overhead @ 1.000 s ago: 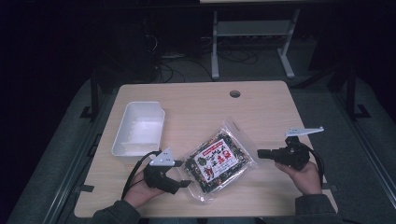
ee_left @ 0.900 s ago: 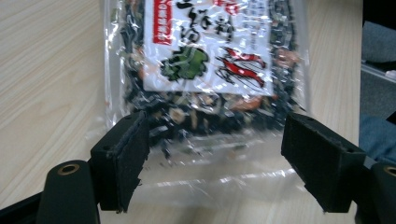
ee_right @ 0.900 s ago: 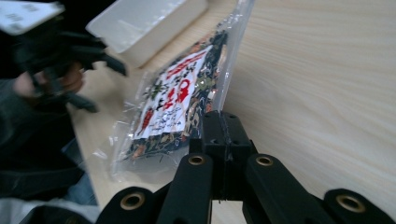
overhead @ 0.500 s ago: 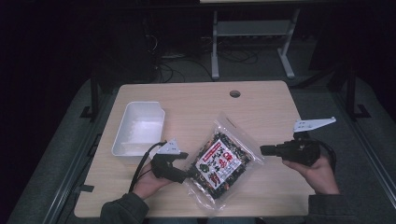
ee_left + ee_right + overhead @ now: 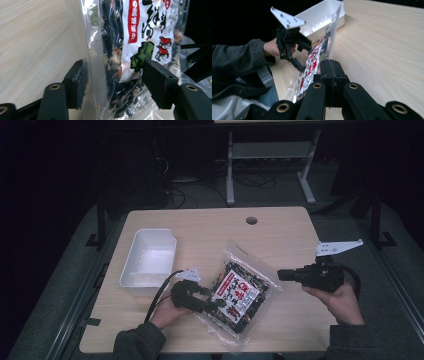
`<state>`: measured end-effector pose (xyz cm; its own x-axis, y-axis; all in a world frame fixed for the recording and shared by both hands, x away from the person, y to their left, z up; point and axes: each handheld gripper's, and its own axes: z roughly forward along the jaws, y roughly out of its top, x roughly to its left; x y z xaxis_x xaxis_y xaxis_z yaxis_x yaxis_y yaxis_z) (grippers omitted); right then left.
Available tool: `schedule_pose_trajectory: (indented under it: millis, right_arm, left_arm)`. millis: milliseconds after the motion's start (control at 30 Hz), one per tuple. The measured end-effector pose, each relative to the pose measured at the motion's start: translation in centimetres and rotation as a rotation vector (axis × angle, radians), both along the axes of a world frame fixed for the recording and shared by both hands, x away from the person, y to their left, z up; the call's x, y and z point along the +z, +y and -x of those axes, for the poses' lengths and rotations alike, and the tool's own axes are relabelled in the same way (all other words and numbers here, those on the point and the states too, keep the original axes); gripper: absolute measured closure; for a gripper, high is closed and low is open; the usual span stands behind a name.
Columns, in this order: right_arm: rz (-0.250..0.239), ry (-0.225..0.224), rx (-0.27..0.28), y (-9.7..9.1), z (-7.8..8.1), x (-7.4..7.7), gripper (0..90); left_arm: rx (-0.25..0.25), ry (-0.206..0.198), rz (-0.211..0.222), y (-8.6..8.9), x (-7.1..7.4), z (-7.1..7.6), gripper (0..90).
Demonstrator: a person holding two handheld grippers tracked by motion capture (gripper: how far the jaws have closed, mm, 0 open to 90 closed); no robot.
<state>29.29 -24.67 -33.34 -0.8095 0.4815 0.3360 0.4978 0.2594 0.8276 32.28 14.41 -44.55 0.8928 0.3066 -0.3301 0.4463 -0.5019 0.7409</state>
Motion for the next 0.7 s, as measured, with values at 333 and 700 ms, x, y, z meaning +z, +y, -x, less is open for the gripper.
schedule_pose_trajectory:
  millis: [333,700]
  right_arm:
    - [-0.026,-0.043,-0.048,0.5,-1.3,-0.5,88.6]
    - [-0.147,0.014,-0.081,0.0,-1.4,-3.6,44.7]
  left_arm:
    - [-0.034,-0.053,0.011,0.8,0.8,0.8,61.7]
    - [-0.036,-0.101,-0.004,1.2,1.1,1.4,63.9]
